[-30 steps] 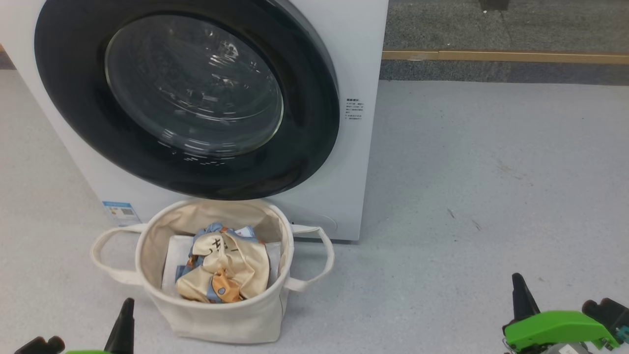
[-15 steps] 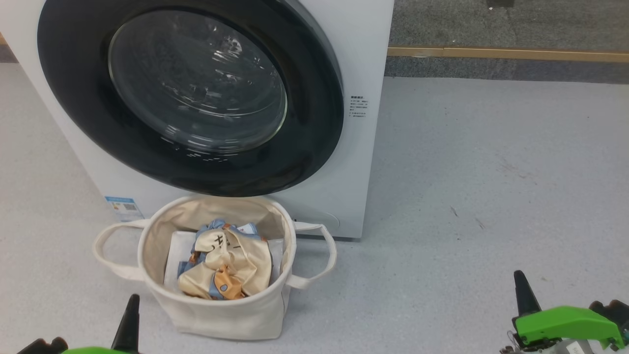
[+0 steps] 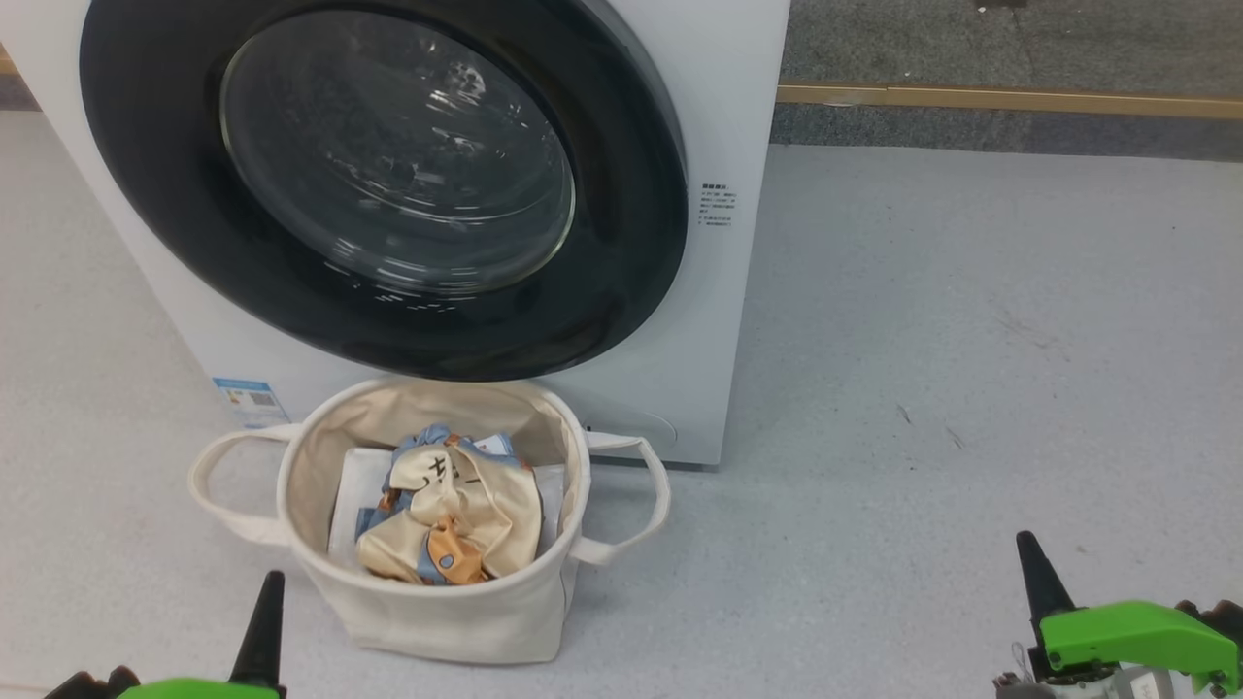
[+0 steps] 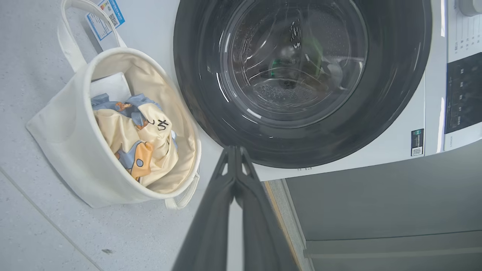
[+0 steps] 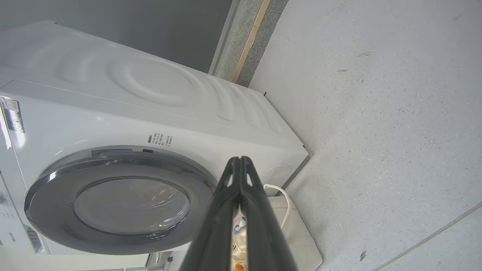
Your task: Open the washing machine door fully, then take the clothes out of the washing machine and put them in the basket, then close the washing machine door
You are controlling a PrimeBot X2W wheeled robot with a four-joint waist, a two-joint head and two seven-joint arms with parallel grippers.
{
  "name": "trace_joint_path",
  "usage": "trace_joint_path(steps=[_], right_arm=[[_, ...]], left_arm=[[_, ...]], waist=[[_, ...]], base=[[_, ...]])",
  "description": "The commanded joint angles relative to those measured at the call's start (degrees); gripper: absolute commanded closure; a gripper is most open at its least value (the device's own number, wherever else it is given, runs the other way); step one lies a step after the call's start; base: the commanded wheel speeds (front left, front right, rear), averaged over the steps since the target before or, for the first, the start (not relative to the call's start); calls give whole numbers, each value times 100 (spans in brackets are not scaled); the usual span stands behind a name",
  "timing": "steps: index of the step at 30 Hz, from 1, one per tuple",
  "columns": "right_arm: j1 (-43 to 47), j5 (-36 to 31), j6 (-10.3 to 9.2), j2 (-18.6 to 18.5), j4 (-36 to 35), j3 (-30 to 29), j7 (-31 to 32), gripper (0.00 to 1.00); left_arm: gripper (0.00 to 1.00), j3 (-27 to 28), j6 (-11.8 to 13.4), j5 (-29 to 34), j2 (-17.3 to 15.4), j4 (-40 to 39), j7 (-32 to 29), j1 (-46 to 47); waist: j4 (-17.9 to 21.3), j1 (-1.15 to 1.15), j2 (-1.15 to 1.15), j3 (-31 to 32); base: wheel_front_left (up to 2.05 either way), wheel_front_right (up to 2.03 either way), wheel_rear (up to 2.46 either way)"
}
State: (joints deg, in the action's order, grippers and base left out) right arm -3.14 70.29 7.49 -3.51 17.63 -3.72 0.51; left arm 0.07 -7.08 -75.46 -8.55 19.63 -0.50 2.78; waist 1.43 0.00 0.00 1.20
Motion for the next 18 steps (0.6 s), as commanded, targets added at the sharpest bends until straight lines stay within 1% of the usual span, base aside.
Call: trace_joint_path(steps=[1,18], right_arm=[[-270,170,2,-9,-237,34,54,100],[-286,1141,1,26,-296,-119,317,100]], left_arm=[[100,218,-30,-136,-7,-232,-55,316],[100,425,-35,-874,270,-389,-318,328]], waist=[[-7,0,0,-6],[-73,0,0,-69]], base=[[0,0,0],[0,0,0]])
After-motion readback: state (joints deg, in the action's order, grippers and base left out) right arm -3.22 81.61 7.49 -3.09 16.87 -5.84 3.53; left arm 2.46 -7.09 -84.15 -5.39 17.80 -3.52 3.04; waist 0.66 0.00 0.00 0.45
